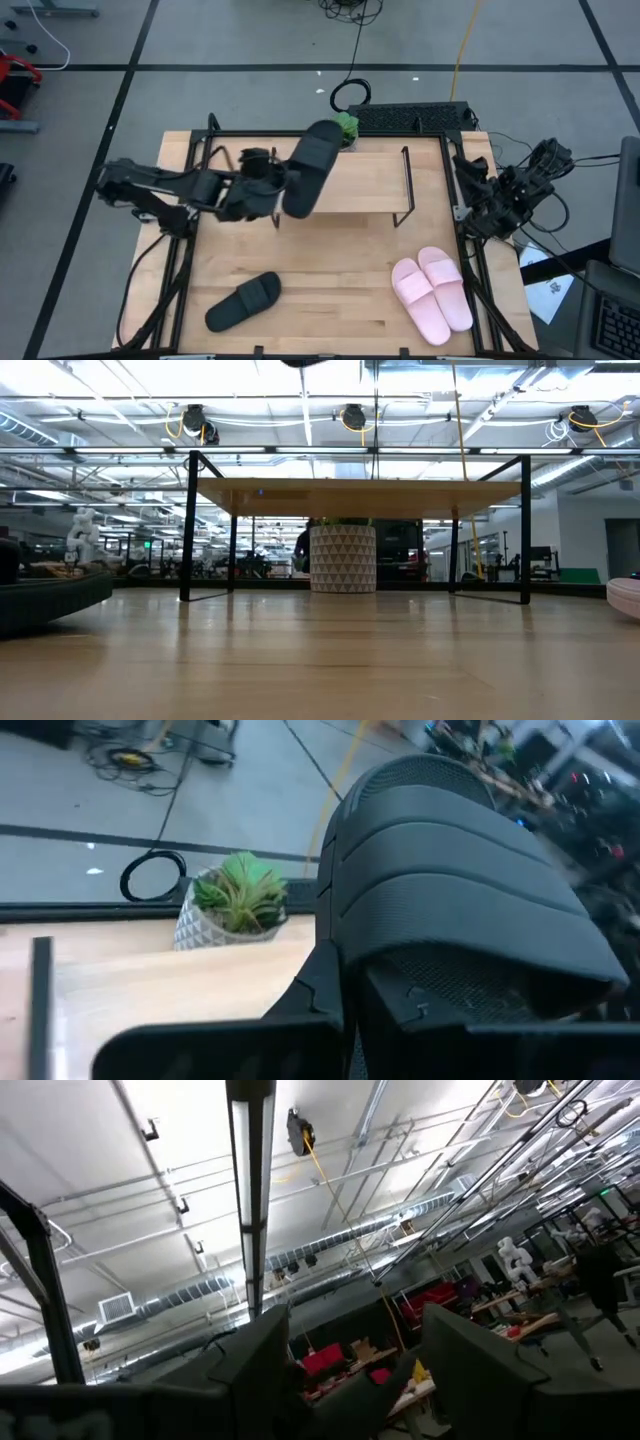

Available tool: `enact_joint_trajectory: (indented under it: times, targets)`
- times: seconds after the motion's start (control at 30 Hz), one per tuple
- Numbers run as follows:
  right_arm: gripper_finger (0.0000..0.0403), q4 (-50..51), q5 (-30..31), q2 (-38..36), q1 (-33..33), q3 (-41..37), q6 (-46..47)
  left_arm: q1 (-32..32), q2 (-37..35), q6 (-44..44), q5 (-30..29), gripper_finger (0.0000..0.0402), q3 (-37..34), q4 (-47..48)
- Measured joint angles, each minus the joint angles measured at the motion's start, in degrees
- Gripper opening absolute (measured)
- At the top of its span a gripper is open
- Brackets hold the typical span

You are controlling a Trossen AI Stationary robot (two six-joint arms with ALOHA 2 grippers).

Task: Pick and place slides into the shelf
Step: Put the left black slipper on the shelf

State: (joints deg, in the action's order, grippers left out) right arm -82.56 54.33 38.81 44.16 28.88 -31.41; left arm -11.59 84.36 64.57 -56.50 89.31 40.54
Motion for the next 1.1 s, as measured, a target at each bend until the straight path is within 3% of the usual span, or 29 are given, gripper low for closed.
enact_joint_trajectory:
  times: [0.1,0.23,0.43,0.9,1.1]
  targets:
    - [0.0219,-0.02,0.61,-0.72,0.01,0.00,-1.41,2.15,2.79,3.63,1.85,0.0000,0.05,0.02]
    - [0.0219,0.02,6.52,-1.67,0.02,0.00,-4.34,3.55,6.10,8.17,2.72,0.0000,0.01,2.22]
    - [0.0219,0.03,13.00,-2.91,0.02,0.00,-9.42,4.58,8.17,17.53,5.25,0.0000,-0.04,12.19]
    - [0.0219,0.59,13.19,-3.31,0.02,0.00,-16.98,4.54,8.39,30.29,6.07,0.0000,-0.06,28.13]
    - [0.0219,0.73,13.19,-3.28,0.02,0.00,-19.71,4.56,9.39,32.41,8.08,0.0000,-0.12,29.59]
